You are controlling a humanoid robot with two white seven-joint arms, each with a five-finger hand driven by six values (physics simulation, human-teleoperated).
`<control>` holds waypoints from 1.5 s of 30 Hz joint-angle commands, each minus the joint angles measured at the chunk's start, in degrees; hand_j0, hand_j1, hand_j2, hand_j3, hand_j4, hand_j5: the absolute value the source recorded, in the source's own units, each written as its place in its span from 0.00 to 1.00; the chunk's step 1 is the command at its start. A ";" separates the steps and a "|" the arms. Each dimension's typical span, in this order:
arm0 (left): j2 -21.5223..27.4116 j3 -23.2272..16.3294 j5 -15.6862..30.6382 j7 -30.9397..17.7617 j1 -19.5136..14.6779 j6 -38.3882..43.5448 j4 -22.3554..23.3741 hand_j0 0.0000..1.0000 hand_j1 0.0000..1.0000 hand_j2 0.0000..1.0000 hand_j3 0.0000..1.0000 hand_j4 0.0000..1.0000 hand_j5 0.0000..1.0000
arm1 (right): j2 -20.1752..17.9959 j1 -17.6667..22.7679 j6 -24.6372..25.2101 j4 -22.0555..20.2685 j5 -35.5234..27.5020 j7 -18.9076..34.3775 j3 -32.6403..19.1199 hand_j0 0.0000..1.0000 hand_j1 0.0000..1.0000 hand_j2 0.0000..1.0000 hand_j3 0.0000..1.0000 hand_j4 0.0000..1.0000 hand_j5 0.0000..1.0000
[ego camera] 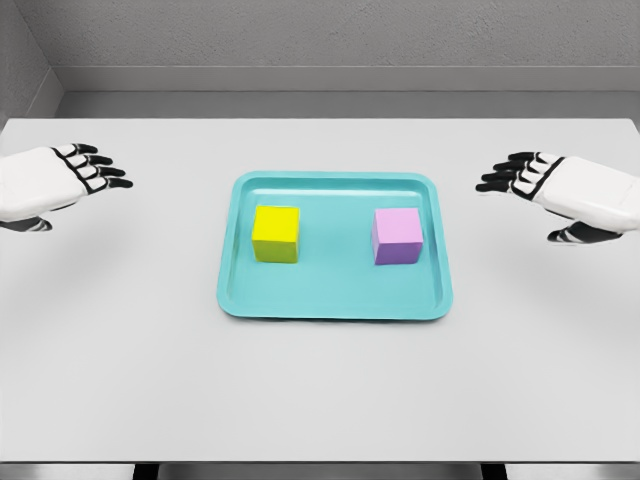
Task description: Push two cubes
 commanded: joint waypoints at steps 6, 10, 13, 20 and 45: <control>-2.21 -0.92 -0.51 -2.63 -0.35 0.10 -0.02 0.65 0.65 0.65 0.65 0.65 0.65 | -0.11 -0.62 0.06 -0.76 -1.72 -2.27 0.18 1.00 1.00 1.00 1.00 1.00 1.00; -5.19 -1.80 -1.04 -3.68 -0.35 0.10 0.24 0.66 0.66 0.66 0.66 0.66 0.66 | 4.54 -8.52 0.06 -0.50 -1.90 24.64 -1.50 1.00 1.00 1.00 1.00 1.00 1.00; -7.30 -5.22 -1.48 -5.00 -2.55 0.10 0.85 0.66 0.66 0.66 0.66 0.66 0.66 | 5.59 -9.84 0.06 -0.23 1.18 24.64 -1.23 0.89 0.89 0.89 0.89 0.89 0.89; -9.59 -10.06 -2.44 -5.00 -7.03 0.10 1.47 0.67 0.67 0.67 0.67 0.67 0.67 | 17.11 -10.11 0.06 7.59 7.42 24.64 -1.23 0.68 0.68 0.68 0.68 0.68 0.68; -16.45 -17.44 -2.88 -7.20 -14.50 0.10 4.46 0.68 0.68 0.68 0.68 0.68 0.68 | 21.33 -6.15 0.06 10.75 7.42 24.64 -3.87 0.59 0.59 0.59 0.59 0.59 0.59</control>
